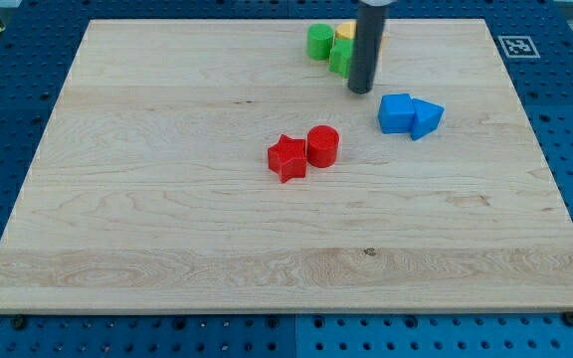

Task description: Push the blue triangle and the blue cube up a bit

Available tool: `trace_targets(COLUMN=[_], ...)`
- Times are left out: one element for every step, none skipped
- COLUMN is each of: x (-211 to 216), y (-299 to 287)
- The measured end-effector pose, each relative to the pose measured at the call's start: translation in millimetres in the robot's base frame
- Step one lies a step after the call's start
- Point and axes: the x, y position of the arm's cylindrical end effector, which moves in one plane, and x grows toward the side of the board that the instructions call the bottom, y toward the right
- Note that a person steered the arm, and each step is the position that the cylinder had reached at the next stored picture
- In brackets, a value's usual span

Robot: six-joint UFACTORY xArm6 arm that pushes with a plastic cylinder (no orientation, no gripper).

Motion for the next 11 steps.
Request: trace_targets(x=[0, 25, 56, 70, 71, 71, 71, 70, 66, 64, 64], y=[51, 97, 114, 117, 117, 107, 83, 56, 34, 28, 40])
